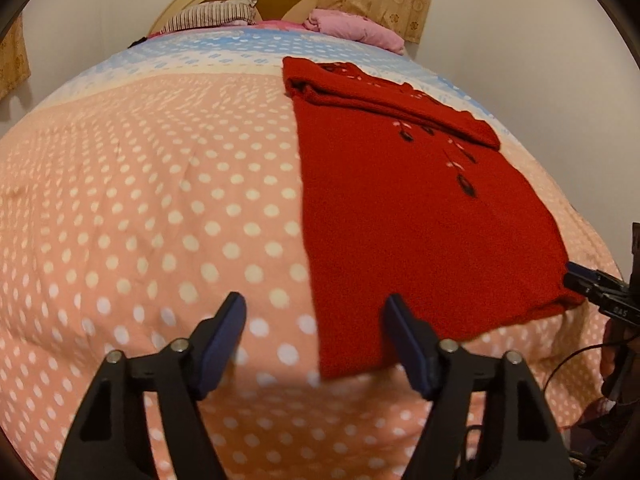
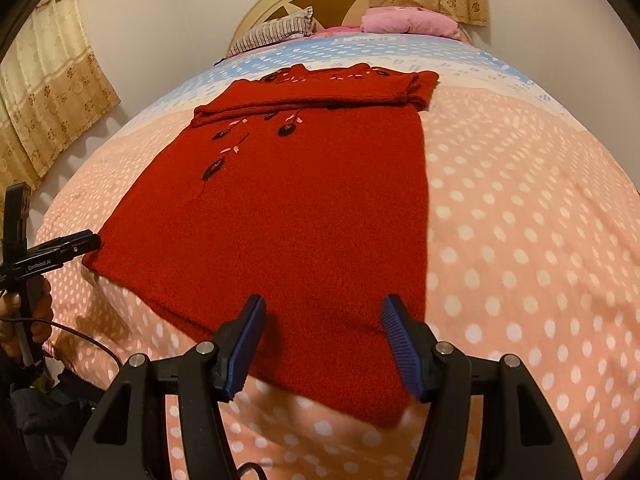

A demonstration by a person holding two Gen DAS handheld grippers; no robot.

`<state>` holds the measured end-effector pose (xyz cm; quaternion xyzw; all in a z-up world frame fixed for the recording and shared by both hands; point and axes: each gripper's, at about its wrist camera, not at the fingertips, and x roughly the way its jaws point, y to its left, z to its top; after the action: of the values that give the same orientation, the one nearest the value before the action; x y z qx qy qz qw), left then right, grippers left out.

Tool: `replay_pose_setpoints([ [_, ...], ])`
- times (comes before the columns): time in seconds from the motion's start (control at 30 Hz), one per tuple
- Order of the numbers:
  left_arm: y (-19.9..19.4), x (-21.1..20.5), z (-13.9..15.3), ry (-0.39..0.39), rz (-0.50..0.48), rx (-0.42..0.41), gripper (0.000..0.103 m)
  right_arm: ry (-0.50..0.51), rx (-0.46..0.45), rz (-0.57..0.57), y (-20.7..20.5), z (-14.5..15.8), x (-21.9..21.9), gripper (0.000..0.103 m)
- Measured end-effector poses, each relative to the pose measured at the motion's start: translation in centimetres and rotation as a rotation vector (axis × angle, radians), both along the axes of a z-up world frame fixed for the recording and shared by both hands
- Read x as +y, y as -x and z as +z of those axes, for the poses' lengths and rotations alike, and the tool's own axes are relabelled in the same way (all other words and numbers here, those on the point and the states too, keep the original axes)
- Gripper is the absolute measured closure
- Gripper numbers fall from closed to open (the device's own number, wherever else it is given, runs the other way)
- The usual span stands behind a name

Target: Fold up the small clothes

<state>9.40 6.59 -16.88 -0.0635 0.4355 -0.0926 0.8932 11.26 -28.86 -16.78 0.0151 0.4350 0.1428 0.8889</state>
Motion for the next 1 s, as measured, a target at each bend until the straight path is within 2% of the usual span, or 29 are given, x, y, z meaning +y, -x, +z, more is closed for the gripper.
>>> replay_pose_setpoints([
  [0.07,0.5,-0.2,0.1,0.020,-0.008,0.006,0.048,-0.005,0.003,-0.007,0.4,0.0,-0.3,0.041],
  [0.13,0.7,-0.4,0.0,0.056,-0.025,0.023,0.054,-0.007,0.005,-0.017,0.7,0.0,-0.5,0.041],
  [0.33,0.6,-1.0,-0.1,0.062,-0.022,0.023,0.054,-0.030,0.009,-0.036,1.4,-0.1,-1.2,0.041],
  [0.4,0.7,-1.2,-0.1,0.072,-0.041,0.027,0.074,-0.043,0.017,-0.040,1.5,0.0,-1.3,0.041],
  [0.43,0.6,-1.2,-0.1,0.072,-0.048,0.031,0.091,-0.049,0.022,-0.043,1.5,0.0,-1.4,0.041],
  [0.53,0.9,-0.6,0.3,0.090,-0.047,0.011,0.094,-0.077,0.020,-0.056,2.0,0.3,-1.8,0.041],
  [0.73,1.1,0.1,0.6,0.089,-0.043,-0.009,0.094,-0.101,0.004,-0.124,2.6,0.9,-3.5,0.041],
  [0.83,0.8,-0.2,0.1,0.088,-0.046,0.003,0.094,-0.129,0.037,-0.128,2.5,0.4,-4.1,0.041],
  [0.9,0.8,-0.2,-0.1,0.085,-0.035,0.008,0.093,-0.151,0.059,-0.119,2.3,-0.3,-4.0,0.041],
  [1.0,0.4,0.1,-0.3,0.114,-0.021,0.026,0.084,-0.171,0.067,-0.113,2.4,-0.9,-3.7,0.041],
])
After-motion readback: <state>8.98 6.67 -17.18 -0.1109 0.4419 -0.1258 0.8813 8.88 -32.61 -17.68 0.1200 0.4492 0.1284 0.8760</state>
